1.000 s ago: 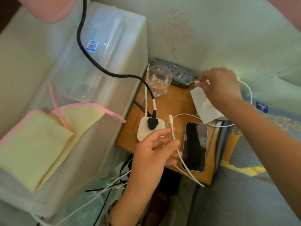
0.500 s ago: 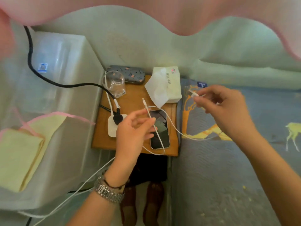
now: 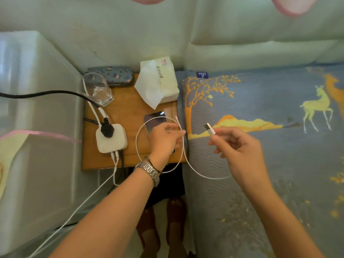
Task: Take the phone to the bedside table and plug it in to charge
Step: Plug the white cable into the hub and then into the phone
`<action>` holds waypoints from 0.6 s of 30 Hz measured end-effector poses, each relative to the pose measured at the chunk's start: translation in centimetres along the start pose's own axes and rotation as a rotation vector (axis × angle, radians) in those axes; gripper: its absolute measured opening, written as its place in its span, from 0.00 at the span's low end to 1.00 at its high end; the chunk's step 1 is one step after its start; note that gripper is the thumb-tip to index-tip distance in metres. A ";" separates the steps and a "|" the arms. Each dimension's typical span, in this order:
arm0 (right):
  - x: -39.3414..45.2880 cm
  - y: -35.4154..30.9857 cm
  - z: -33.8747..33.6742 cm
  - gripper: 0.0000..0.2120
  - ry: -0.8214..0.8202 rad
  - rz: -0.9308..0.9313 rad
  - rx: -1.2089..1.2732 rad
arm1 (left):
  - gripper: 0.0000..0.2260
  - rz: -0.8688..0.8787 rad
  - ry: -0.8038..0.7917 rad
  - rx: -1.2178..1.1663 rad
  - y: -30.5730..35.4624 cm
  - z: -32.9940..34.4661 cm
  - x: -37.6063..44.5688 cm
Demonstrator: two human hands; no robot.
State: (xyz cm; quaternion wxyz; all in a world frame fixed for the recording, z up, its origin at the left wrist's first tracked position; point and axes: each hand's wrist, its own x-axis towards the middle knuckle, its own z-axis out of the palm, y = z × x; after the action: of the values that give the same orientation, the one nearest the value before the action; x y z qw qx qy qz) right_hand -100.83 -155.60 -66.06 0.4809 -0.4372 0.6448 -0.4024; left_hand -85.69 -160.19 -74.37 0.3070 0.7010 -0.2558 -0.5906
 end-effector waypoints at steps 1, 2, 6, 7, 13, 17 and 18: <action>0.0 0.1 0.0 0.07 0.013 0.008 0.019 | 0.10 -0.002 0.012 0.004 -0.3 0.5 0.1; 0.0 0.2 0.1 0.07 0.027 0.014 0.029 | 0.10 -0.004 0.025 0.004 -0.4 0.9 0.2; 0.1 0.4 0.3 0.07 0.048 0.032 0.037 | 0.10 0.019 0.043 0.025 -0.3 0.9 0.4; 0.0 0.3 0.4 0.07 0.049 0.035 0.036 | 0.09 0.026 0.036 0.011 -0.1 0.3 0.3; -1.1 -0.6 2.8 0.08 0.045 0.034 0.105 | 0.06 0.134 0.177 -0.046 1.1 -7.3 -1.6; -2.4 -0.9 6.3 0.06 -0.006 0.086 0.150 | 0.06 0.123 0.372 -0.150 0.5 -12.6 -3.5; -2.7 -0.8 7.2 0.06 -0.019 0.103 0.146 | 0.06 0.111 0.404 -0.161 0.0 -13.6 -3.8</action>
State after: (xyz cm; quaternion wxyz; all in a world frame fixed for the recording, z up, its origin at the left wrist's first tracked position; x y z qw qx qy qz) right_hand -93.28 -153.97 -66.14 0.5376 -0.3710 0.6307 -0.4190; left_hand -72.99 -155.72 -70.24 0.4388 0.7633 -0.1794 -0.4390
